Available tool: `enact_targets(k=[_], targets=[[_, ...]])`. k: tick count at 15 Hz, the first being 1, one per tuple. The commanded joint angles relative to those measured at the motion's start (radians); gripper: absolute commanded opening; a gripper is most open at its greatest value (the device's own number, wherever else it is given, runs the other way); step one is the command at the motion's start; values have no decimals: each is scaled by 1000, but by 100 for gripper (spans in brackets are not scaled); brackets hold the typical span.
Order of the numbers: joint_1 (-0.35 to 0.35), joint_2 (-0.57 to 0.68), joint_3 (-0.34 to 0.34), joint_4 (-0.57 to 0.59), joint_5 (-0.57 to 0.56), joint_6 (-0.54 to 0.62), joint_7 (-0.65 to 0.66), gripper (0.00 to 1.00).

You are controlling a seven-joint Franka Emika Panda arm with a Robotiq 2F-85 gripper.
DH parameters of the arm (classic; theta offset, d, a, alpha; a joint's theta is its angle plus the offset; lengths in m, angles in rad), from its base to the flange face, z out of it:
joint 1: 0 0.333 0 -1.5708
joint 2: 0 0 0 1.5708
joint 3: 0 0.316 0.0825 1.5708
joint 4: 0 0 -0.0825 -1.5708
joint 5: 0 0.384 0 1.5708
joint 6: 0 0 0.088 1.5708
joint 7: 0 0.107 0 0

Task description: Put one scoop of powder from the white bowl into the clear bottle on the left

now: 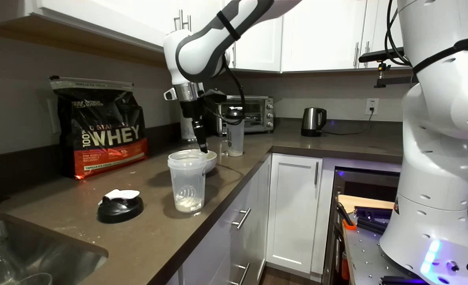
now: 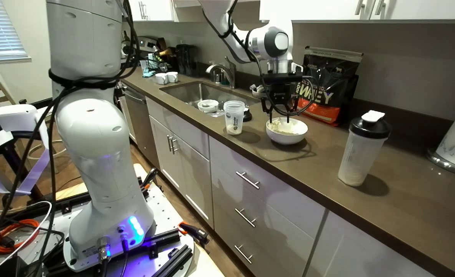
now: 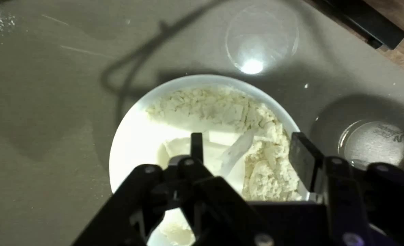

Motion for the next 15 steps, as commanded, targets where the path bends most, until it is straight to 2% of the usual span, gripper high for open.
enact_targets(k=[1,2,5,6,8,12,14,15], targets=[[-16,23,11,43,-25,-57,2,87],[-18,11,18,14,-6,-21,4,63],[-19,14,18,22,-6,-36,4,81],[-19,14,18,23,-6,-37,4,100],[-14,10,14,19,-28,-29,19,97],[-9,31,13,28,-39,-34,30,100],[-7,46,11,37,-49,-44,32,84],[-6,55,11,41,-57,-46,33,81]])
